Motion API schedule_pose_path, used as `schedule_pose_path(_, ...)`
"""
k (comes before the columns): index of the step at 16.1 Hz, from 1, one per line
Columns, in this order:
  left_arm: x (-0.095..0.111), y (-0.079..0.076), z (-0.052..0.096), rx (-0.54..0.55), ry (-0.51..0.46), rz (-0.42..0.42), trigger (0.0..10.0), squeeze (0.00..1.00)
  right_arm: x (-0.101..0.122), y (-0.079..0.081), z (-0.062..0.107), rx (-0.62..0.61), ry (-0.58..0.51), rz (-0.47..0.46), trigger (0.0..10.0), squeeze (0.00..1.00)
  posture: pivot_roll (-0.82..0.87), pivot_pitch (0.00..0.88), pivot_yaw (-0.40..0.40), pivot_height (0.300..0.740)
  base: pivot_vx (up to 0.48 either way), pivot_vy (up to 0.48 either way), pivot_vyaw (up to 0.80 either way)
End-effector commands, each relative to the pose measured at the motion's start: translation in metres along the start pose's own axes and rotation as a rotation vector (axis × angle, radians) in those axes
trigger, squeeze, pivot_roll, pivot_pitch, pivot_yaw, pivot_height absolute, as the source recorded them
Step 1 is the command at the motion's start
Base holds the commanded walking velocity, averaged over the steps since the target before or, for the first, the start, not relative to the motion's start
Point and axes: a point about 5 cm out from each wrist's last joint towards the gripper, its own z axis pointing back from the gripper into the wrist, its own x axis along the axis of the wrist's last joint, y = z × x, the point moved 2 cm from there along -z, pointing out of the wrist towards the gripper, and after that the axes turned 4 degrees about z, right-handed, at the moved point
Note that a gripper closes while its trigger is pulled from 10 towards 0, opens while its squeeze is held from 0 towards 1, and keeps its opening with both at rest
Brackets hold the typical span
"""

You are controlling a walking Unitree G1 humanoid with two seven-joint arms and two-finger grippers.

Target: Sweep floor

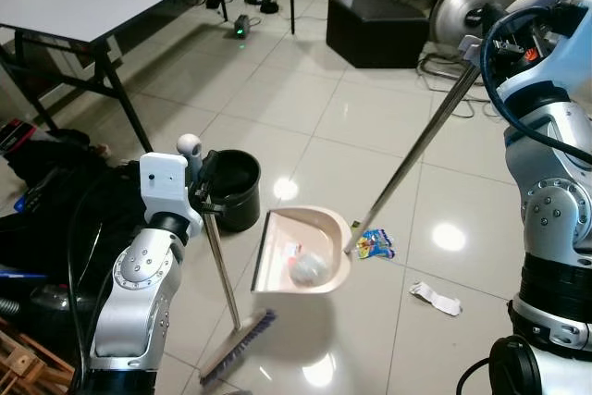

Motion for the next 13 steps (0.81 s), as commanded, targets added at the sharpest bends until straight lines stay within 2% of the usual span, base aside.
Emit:
schedule_pose_path(1, 0.0101, 0.0022, 0.0015, -0.003, -0.042, -0.015, 10.0, 0.0, 0.0149, 0.0065, -0.0034, 0.032, -0.054, 0.007, 10.0, 0.0, 0.0, 0.0, 0.019, 0.74, 0.315, 0.0, 0.57)
schedule_pose_path(8, 0.0093, 0.0045, 0.0008, -0.005, -0.039, -0.021, 10.0, 0.0, 0.0155, 0.0071, -0.0048, 0.034, -0.06, -0.007, 10.0, 0.0, 0.0, 0.0, 0.021, 0.74, 0.315, 0.0, 0.62)
schedule_pose_path(13, 0.0079, 0.0035, 0.0009, -0.014, -0.035, -0.024, 10.0, 0.0, 0.0162, -0.0009, -0.0033, -0.003, -0.071, -0.034, 10.0, 0.0, 0.0, 0.0, 0.027, 0.74, 0.316, 0.0, 0.0)
